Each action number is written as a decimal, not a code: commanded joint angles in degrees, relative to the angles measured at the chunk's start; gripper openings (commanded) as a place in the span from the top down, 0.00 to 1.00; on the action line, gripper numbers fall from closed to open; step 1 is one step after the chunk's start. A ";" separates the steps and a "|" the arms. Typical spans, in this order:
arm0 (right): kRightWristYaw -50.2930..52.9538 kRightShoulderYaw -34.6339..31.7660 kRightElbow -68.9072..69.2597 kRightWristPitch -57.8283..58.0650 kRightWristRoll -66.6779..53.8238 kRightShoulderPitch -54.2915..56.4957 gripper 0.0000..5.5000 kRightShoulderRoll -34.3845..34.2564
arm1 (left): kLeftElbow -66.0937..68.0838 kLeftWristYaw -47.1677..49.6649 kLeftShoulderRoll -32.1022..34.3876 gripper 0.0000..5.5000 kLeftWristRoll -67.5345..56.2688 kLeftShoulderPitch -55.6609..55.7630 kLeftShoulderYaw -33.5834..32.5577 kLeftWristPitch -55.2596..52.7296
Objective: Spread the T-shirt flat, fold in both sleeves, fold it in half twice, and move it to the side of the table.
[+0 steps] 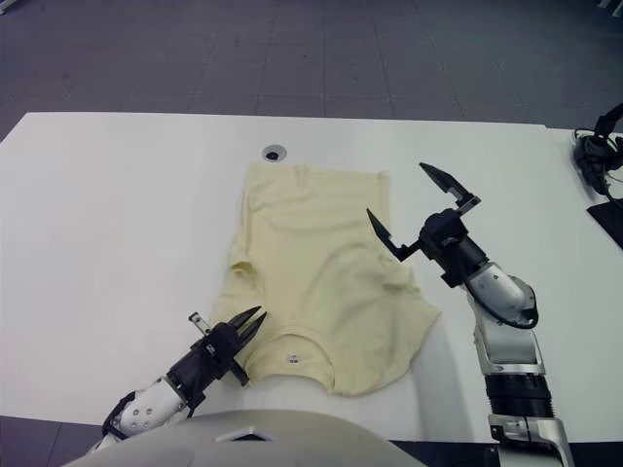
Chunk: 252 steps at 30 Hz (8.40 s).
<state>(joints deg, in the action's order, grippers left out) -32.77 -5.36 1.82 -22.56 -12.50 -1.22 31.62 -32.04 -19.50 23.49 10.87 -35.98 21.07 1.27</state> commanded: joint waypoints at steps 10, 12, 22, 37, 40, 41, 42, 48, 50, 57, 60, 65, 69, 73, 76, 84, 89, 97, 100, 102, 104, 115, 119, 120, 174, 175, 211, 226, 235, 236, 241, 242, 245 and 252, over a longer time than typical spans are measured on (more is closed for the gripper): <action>-22.69 -13.34 2.29 29.09 -32.00 -13.75 0.02 8.43 | -5.62 -1.44 -1.92 0.50 -13.52 0.61 -7.68 -3.91; -27.93 -15.66 0.41 33.03 -34.99 -16.11 0.02 10.16 | -8.70 0.47 -4.64 0.43 -23.01 2.77 -13.76 -6.40; -36.45 -12.06 -9.57 29.71 -20.74 -18.85 0.10 13.43 | -11.58 6.93 -5.39 0.13 -45.50 9.54 -33.27 -12.90; -37.10 -10.65 -13.32 26.50 -14.37 -17.61 0.55 12.73 | -11.36 5.10 -7.81 0.02 -44.27 8.25 -32.45 -12.11; -38.11 -10.45 -13.15 26.79 -14.21 -17.93 0.63 13.05 | -11.07 4.96 -7.78 0.02 -43.66 8.31 -32.35 -12.08; -38.42 -10.41 -13.04 26.90 -14.18 -18.06 0.65 13.14 | -10.92 4.94 -7.63 0.02 -42.97 8.38 -32.27 -12.05; -38.68 -10.37 -13.00 26.98 -14.13 -18.10 0.68 13.20 | -10.73 4.88 -7.44 0.02 -42.01 8.47 -32.06 -11.89; -39.07 -10.73 -13.39 27.18 -13.92 -17.78 0.85 13.06 | -10.33 4.45 -7.59 0.02 -41.08 8.80 -31.57 -12.08; -38.94 -10.98 -13.53 27.35 -14.03 -17.45 0.91 12.94 | -10.19 4.38 -7.65 0.02 -41.03 8.90 -31.54 -12.13; -39.28 -12.46 -9.74 28.12 -16.88 -16.51 1.00 12.25 | -9.52 3.79 -7.56 0.02 -39.40 8.80 -30.45 -11.82; -39.43 -11.84 -4.36 28.48 -18.49 -16.91 1.00 11.31 | -9.22 3.36 -7.48 0.02 -38.14 8.57 -30.07 -11.35; -38.50 -8.14 4.67 28.54 -18.23 -16.79 1.00 9.63 | -9.07 2.64 -7.45 0.02 -36.63 8.21 -29.14 -10.61; -37.36 -3.08 9.35 27.90 -15.77 -15.83 1.00 8.56 | -8.96 2.17 -7.51 0.02 -35.29 8.46 -28.63 -9.81; -36.33 2.48 10.45 25.91 -12.51 -14.15 1.00 6.60 | -8.54 1.72 -7.69 0.02 -34.36 8.42 -27.92 -9.21; -34.28 5.16 9.51 24.52 -9.86 -13.15 1.00 5.10 | -8.22 1.31 -7.57 0.02 -33.45 8.20 -27.37 -8.76; -35.57 2.12 13.81 30.06 -19.40 -15.29 0.76 6.39 | -8.54 0.28 -7.05 0.02 -32.49 6.99 -27.59 -8.04; -36.01 -2.83 17.62 33.03 -26.94 -16.76 0.61 6.76 | -7.69 -1.38 -4.29 0.02 -28.22 7.36 -28.50 -5.94; -33.64 -10.50 -0.28 -9.56 -1.41 -17.16 0.39 7.97 | 13.95 3.03 26.13 0.02 23.56 2.73 -33.07 28.13; -34.73 -10.31 -6.47 -27.67 5.01 -17.02 0.30 9.98 | 15.40 3.67 31.49 0.02 30.07 -0.50 -31.84 35.40; -35.18 -9.79 -9.59 -37.24 8.47 -17.18 0.25 11.82 | 15.74 3.75 34.16 0.02 33.51 -1.23 -29.60 38.51; -35.26 -9.19 -15.21 -50.42 14.10 -15.19 0.18 13.90 | 15.44 3.36 35.23 0.02 35.23 -1.68 -27.86 40.77; -28.26 -3.29 -25.44 -69.64 24.56 -15.41 0.02 18.30 | 12.85 -1.21 33.25 0.17 35.46 3.93 -18.08 45.68; -22.46 -1.43 -26.31 -69.88 27.40 -13.87 0.02 18.93 | 13.38 -1.68 32.36 0.34 36.04 6.33 -15.75 45.21; -21.34 -0.87 -25.89 -69.88 28.66 -13.22 0.02 18.67 | 13.70 -1.63 32.01 0.37 35.51 7.34 -15.66 44.56; -45.43 -11.54 24.61 25.64 -47.99 -38.32 0.99 38.40 | -10.19 -51.48 40.88 1.00 -42.02 -25.23 -50.87 10.43; -44.56 -11.08 24.06 26.20 -46.35 -35.87 0.99 37.54 | -8.97 -51.08 41.92 1.00 -42.06 -21.32 -49.77 8.82; -10.00 4.58 -37.75 8.82 6.56 28.68 0.70 4.35 | 41.25 -20.50 13.03 0.81 -13.84 51.82 -16.13 -10.03; -14.51 21.53 -32.03 -6.78 23.59 31.48 0.25 1.02 | 39.09 -10.70 7.37 0.34 -19.52 53.94 -26.82 -20.94; -12.19 35.05 -48.25 -10.67 46.35 40.09 0.02 11.04 | 21.70 -3.26 6.68 0.03 -22.74 49.01 -35.00 -23.52; -14.11 34.99 -46.38 -10.55 46.33 38.81 0.02 14.01 | 19.72 -3.24 6.85 0.02 -22.69 47.96 -34.97 -23.84; -30.78 31.01 -22.60 -6.34 28.28 23.06 0.02 27.49 | 12.42 -2.87 6.40 0.02 -22.89 44.27 -34.50 -25.84; -33.14 30.73 -16.80 -4.21 24.34 20.04 0.02 29.16 | 11.83 -2.86 6.32 0.02 -22.63 44.06 -34.07 -25.81; -38.26 31.14 -0.96 2.41 14.22 12.75 0.02 32.19 | 10.30 -2.91 5.84 0.02 -22.38 43.79 -32.75 -25.74; -30.34 34.27 4.30 3.98 16.75 9.76 0.02 18.95 | 8.62 -3.58 5.44 0.02 -22.84 44.13 -30.36 -25.69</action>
<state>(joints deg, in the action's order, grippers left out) -68.01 26.27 9.55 -18.15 -1.97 9.60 56.91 -22.51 -22.75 29.36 -11.56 8.47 -10.18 -23.86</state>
